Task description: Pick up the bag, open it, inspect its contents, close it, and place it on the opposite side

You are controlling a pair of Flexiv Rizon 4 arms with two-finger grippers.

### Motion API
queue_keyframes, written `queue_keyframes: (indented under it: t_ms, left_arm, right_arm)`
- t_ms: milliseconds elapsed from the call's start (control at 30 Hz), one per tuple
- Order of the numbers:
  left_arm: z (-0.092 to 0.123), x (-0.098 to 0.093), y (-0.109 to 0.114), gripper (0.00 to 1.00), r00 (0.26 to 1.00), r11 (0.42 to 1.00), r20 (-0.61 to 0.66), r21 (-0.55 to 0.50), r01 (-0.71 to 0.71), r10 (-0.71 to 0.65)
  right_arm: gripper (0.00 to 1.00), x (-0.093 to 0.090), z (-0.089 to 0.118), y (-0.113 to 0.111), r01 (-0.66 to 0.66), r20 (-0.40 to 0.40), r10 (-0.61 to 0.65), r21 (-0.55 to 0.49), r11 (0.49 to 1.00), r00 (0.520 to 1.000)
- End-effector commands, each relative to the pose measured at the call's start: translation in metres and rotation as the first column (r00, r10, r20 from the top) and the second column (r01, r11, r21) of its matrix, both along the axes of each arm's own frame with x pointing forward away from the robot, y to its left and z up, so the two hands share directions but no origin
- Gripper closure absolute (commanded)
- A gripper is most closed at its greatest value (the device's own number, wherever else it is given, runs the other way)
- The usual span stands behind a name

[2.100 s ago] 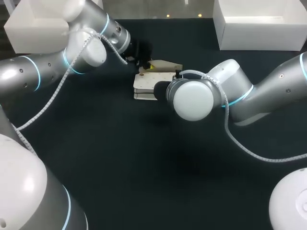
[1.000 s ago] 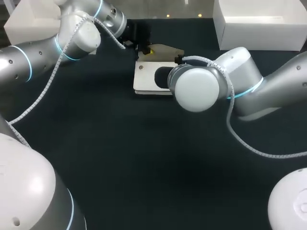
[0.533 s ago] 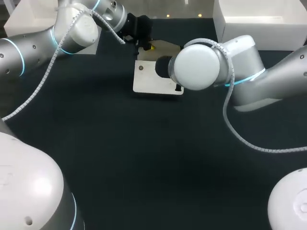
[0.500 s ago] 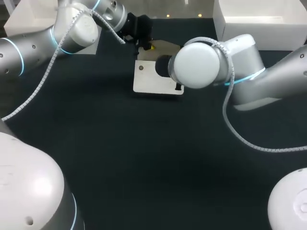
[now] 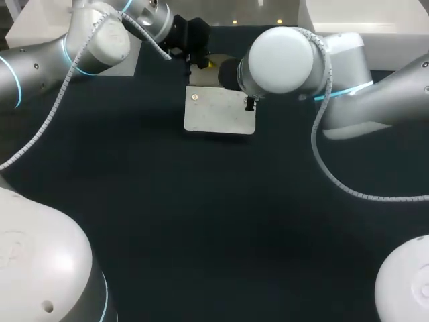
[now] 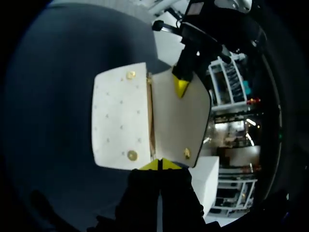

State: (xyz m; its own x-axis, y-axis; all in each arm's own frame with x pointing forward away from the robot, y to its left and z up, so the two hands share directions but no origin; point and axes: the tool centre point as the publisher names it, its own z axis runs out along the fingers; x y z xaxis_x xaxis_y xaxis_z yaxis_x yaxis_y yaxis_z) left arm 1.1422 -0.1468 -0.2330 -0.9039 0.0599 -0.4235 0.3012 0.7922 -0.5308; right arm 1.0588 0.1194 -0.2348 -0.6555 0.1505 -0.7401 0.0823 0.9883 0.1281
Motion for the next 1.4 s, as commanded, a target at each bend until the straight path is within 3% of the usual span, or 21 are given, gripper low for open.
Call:
queue_keyframes:
  t_ms: [33, 267, 433, 667, 1400]
  left_arm:
    - [0.001, 0.0, 0.0, 1.0, 1.0, 1.0, 0.001, -0.001, 0.0, 0.0]
    - [0.001, 0.0, 0.0, 1.0, 1.0, 1.0, 0.001, -0.001, 0.0, 0.0]
    - [0.001, -0.004, 0.002, 1.0, 0.999, 1.0, -0.03, 0.001, 0.018, -0.018]
    - [0.014, -0.01, 0.002, 1.0, 0.999, 1.0, -0.033, -0.015, 0.021, -0.022]
    - [0.028, -0.025, -0.005, 1.0, 0.998, 0.999, -0.052, -0.036, 0.019, -0.021]
  right_arm:
    - [1.0, 0.0, 0.0, 0.0, -0.001, 0.0, 0.001, 0.0, 1.0, 1.0]
    - [1.0, 0.0, 0.0, 0.0, -0.001, 0.0, 0.001, 0.0, 1.0, 1.0]
    - [1.0, 0.005, 0.002, 0.014, -0.002, -0.002, 0.002, 0.002, 1.0, 1.0]
    - [1.0, 0.007, 0.002, 0.022, -0.028, -0.008, 0.028, 0.0, 1.0, 1.0]
    - [1.0, 0.038, -0.021, 0.016, -0.047, -0.045, 0.047, -0.005, 0.999, 0.998]
